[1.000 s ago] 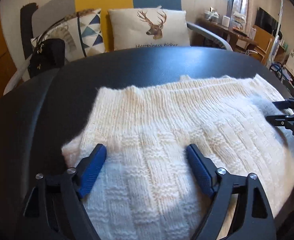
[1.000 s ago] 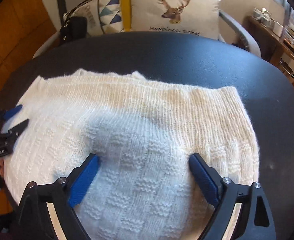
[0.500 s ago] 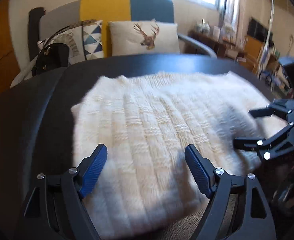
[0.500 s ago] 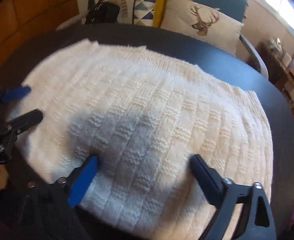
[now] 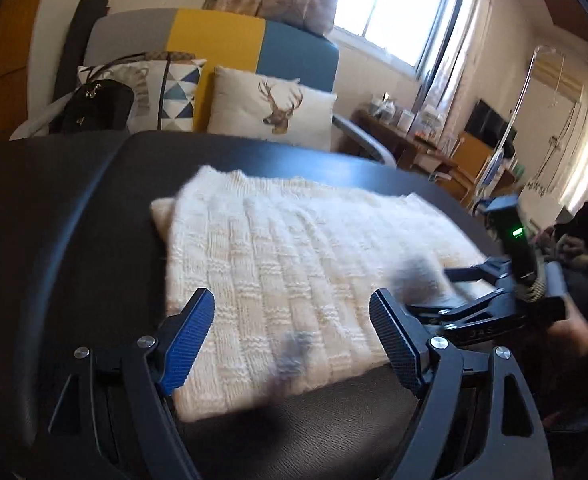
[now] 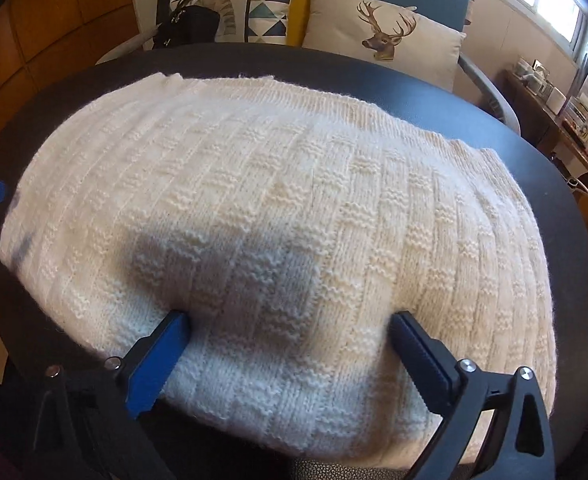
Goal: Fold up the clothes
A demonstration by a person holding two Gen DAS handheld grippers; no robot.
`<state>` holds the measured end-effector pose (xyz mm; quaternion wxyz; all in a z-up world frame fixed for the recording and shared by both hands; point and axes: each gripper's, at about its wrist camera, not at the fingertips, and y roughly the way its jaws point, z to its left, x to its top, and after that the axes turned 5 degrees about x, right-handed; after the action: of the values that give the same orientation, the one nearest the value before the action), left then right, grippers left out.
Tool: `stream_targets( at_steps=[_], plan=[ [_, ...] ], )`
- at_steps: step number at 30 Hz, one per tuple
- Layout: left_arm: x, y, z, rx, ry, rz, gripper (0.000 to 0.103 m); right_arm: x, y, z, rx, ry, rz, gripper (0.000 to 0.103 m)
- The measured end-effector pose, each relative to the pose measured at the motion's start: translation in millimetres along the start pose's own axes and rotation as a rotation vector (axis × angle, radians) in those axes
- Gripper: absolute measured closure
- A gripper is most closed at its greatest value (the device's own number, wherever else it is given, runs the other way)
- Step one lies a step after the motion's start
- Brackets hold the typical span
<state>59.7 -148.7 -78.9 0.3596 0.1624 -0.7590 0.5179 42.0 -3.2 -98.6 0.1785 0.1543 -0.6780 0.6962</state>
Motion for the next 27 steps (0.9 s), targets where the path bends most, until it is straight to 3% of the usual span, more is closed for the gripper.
stream_targets(
  at_steps=[4, 7, 10, 12, 15, 16, 17, 19, 22, 26, 27],
  plan=[
    [-12, 20, 5, 0.013, 0.042, 0.013, 0.021, 0, -1, 1, -0.008, 0.012, -0.003, 0.000],
    [-9, 0, 14, -0.044, -0.053, -0.007, 0.021, 5, -16, 2, -0.001, 0.008, -0.017, 0.010],
    [-7, -18, 26, -0.053, -0.136, -0.045, 0.021, 15, -37, 4, 0.037, 0.017, -0.085, 0.012],
    [-5, -17, 24, -0.064, -0.126, -0.042, 0.021, 23, -38, 11, 0.044, -0.009, -0.088, 0.012],
    [-5, -3, 19, -0.029, -0.075, 0.003, 0.021, 28, -6, 27, 0.018, -0.044, 0.001, 0.010],
    [-8, 7, 17, -0.004, -0.049, 0.039, 0.021, 26, 2, 32, -0.009, -0.067, -0.006, 0.001],
    [-11, 18, 19, -0.001, -0.041, 0.065, 0.021, 24, 10, 37, -0.037, -0.091, -0.016, 0.000],
    [-10, 18, 17, 0.009, -0.021, 0.042, 0.021, 26, 3, 32, -0.012, -0.070, -0.026, 0.000],
    [3, 11, 16, 0.003, -0.036, 0.033, 0.021, 30, -9, 22, 0.030, -0.035, -0.041, 0.013],
    [30, 8, 8, 0.016, -0.006, -0.026, 0.021, 45, -30, -5, 0.003, 0.027, -0.109, 0.013],
    [35, 14, 6, 0.020, 0.006, -0.022, 0.020, 49, -24, -12, -0.002, 0.039, -0.090, 0.013]
  ],
)
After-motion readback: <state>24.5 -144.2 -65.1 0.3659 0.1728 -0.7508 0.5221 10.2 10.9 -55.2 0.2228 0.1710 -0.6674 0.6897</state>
